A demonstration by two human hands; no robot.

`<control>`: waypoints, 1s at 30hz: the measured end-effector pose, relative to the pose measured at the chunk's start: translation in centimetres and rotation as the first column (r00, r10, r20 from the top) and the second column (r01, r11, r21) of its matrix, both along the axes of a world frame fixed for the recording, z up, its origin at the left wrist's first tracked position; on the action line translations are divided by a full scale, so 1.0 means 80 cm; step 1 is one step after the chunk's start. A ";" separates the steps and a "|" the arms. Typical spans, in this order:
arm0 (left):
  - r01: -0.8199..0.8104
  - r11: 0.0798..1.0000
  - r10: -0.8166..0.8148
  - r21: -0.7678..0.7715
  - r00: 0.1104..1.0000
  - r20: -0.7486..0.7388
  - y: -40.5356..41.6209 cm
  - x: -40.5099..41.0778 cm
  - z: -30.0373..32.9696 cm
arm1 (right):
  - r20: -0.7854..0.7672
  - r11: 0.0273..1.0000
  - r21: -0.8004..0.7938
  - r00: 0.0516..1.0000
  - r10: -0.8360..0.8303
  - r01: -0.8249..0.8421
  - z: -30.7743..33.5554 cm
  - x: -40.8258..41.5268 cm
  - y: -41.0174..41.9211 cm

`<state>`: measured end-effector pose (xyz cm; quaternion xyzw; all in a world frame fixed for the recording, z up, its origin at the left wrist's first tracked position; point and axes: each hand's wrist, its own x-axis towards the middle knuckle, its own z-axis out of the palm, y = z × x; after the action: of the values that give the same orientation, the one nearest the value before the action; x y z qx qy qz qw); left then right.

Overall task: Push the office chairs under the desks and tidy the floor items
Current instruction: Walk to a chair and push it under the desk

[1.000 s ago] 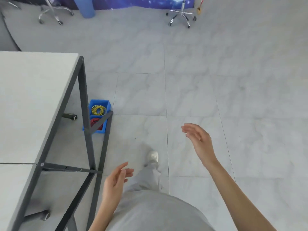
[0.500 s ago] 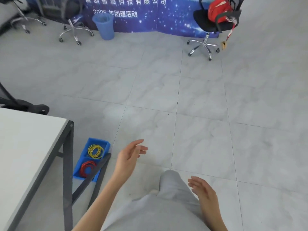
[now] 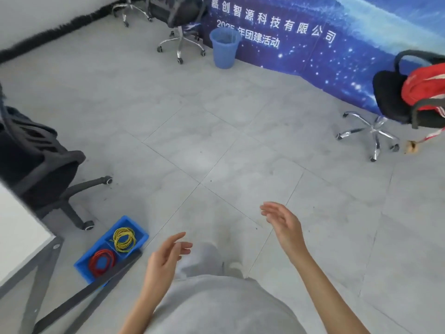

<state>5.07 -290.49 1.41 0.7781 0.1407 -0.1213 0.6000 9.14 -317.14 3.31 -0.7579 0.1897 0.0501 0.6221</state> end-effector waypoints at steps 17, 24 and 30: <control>-0.160 0.986 0.160 -0.043 0.987 -0.002 -0.082 0.569 0.001 | -0.151 0.985 -0.016 0.974 0.167 -0.172 -0.035 0.500 -0.068; -0.248 0.968 0.249 -0.030 0.968 0.020 -0.072 0.758 0.006 | -0.157 0.952 -0.011 0.941 0.300 -0.306 -0.050 0.733 -0.048; -0.606 0.795 0.604 0.011 0.791 -0.102 -0.044 0.824 -0.026 | -0.138 0.746 0.045 0.736 0.663 -0.664 -0.036 0.969 0.061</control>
<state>70.96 -293.98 -0.70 0.6784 0.4107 0.0363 0.6081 86.67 -312.25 0.43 -0.7721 -0.0480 0.3226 0.5454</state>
